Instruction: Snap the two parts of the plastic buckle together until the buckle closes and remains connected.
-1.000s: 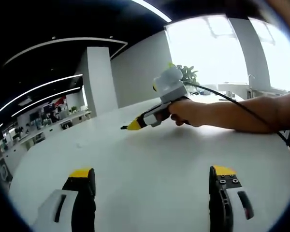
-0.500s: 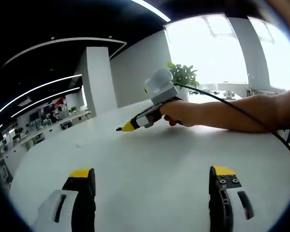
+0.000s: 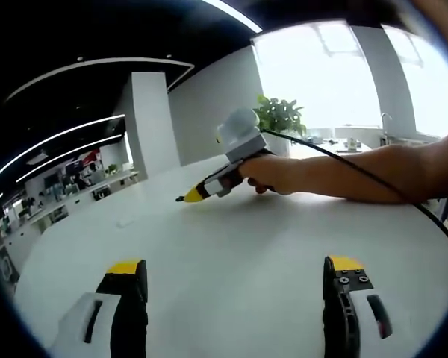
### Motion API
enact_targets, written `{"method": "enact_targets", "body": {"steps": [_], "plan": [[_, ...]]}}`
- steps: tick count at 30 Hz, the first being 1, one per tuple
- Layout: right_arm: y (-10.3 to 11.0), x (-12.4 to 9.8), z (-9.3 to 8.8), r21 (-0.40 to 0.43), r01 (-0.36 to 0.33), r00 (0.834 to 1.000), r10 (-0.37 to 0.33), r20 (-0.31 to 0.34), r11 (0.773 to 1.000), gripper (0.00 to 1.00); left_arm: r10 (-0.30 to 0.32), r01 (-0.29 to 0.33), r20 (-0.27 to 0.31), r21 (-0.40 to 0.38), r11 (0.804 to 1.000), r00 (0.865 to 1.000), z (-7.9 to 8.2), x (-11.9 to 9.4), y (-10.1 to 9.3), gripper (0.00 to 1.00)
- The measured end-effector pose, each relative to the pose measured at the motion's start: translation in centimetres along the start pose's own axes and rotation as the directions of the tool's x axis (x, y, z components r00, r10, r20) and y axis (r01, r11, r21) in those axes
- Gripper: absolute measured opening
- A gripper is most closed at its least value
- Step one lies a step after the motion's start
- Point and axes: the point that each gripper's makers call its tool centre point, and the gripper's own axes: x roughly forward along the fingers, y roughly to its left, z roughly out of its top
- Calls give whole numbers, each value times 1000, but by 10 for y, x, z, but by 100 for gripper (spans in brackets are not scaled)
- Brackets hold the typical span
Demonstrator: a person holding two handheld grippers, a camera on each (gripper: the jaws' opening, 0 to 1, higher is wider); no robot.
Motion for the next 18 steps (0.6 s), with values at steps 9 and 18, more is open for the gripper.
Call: {"method": "enact_targets", "body": {"steps": [9,18], "plan": [[-2,15,6,-4,-8,1000,8,5,1000,11,5,-5,-1,-1,1000,1000,-1,-2,-1,100],[-5,16,3,4,-15,1000,15,-10,1000,11,2,-2,-5,4,1000,1000,-1,-2,-1,100]]}}
